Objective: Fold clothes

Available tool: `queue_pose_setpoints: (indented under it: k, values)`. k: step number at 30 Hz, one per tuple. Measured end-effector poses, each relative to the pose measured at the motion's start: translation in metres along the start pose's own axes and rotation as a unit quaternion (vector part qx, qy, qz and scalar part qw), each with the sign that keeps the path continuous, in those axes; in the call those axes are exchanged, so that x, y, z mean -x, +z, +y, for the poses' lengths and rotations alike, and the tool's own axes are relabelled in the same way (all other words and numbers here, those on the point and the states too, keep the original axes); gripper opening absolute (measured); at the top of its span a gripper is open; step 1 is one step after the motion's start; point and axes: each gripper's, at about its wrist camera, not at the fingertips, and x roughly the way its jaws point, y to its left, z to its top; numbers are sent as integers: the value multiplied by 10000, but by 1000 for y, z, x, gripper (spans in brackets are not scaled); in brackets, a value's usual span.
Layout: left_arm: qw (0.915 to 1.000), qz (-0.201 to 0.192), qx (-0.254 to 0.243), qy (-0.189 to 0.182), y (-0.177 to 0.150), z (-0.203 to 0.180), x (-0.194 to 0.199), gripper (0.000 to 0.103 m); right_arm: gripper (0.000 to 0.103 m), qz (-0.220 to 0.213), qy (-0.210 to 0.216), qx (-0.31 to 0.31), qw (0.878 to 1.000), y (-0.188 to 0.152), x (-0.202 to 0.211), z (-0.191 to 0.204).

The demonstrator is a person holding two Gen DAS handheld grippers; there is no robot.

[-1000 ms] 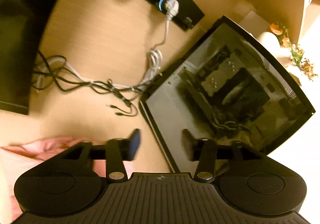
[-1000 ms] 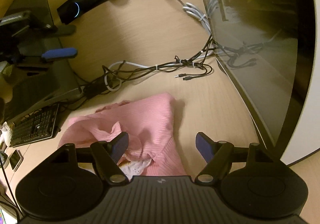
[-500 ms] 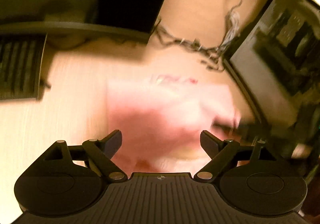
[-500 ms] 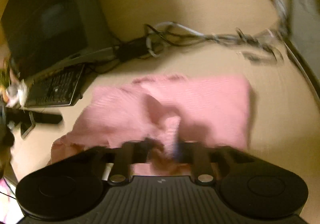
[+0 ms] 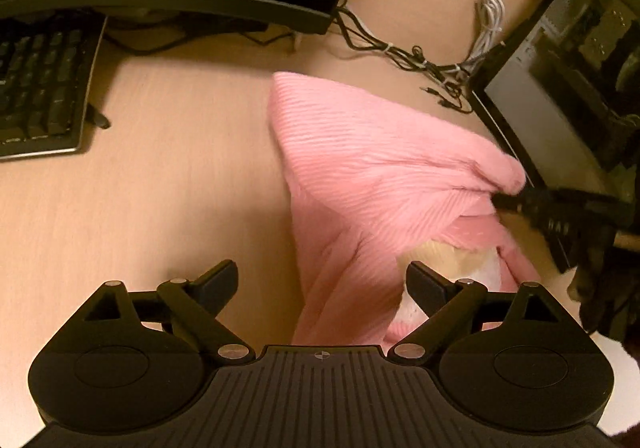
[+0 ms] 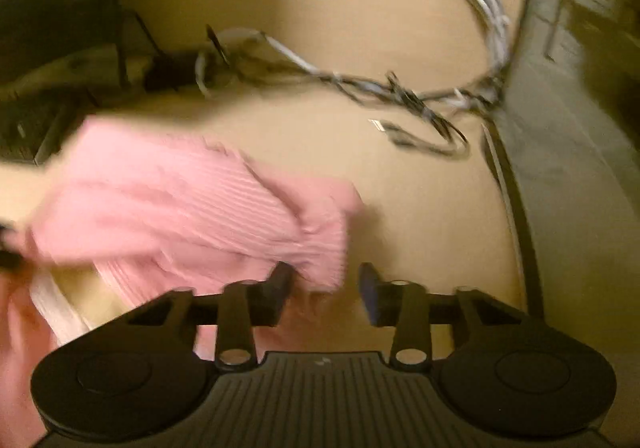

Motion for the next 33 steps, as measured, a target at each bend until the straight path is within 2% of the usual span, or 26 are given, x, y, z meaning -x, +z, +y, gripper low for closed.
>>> queue_pose_setpoints:
  k: [1,4,7,9,11,13,17,18,20,23,27,33]
  values:
    - [10000,-1,-57,-18,0,-1,4,95,51,28,-106,-7,9999,-8,1,-2]
    - [9995,-153,-190,-202,8,-8,14,95,54,-404,-84,-183,9990,-5,27,-7]
    - [9963,-418,-229,-716,22,-20,18,87,54,-1044,87,-402,9937,7,54,-6]
    - [9925,-555,-256,-1061,30,-30,18,86,54,-1187,455,-573,9902,15,59,-5]
    - [9902,-603,-373,-1200,39,-42,9,87,54,-1131,912,-790,9862,17,52,-7]
    - [9914,-504,-423,-1128,45,-49,-10,89,52,-886,1173,-1014,9839,17,26,-9]
    - [9981,116,-11,-607,48,-36,-62,87,43,-108,868,-1129,9897,4,-36,-14]
    - [9982,252,143,-530,46,-29,-73,85,41,-90,816,-1045,9911,2,-38,-13]
    - [9976,121,196,-651,44,-24,-72,85,41,-55,712,-877,9936,-1,-42,-12]
    - [9979,69,313,-569,44,-24,-57,87,44,-189,599,-563,9964,-4,-22,-10]
    - [9994,-250,-70,-210,29,-27,-17,91,59,-335,432,-256,9982,-17,19,-8]
    - [9991,-61,-306,284,-19,-31,-1,88,60,0,283,-557,9980,-61,49,0]
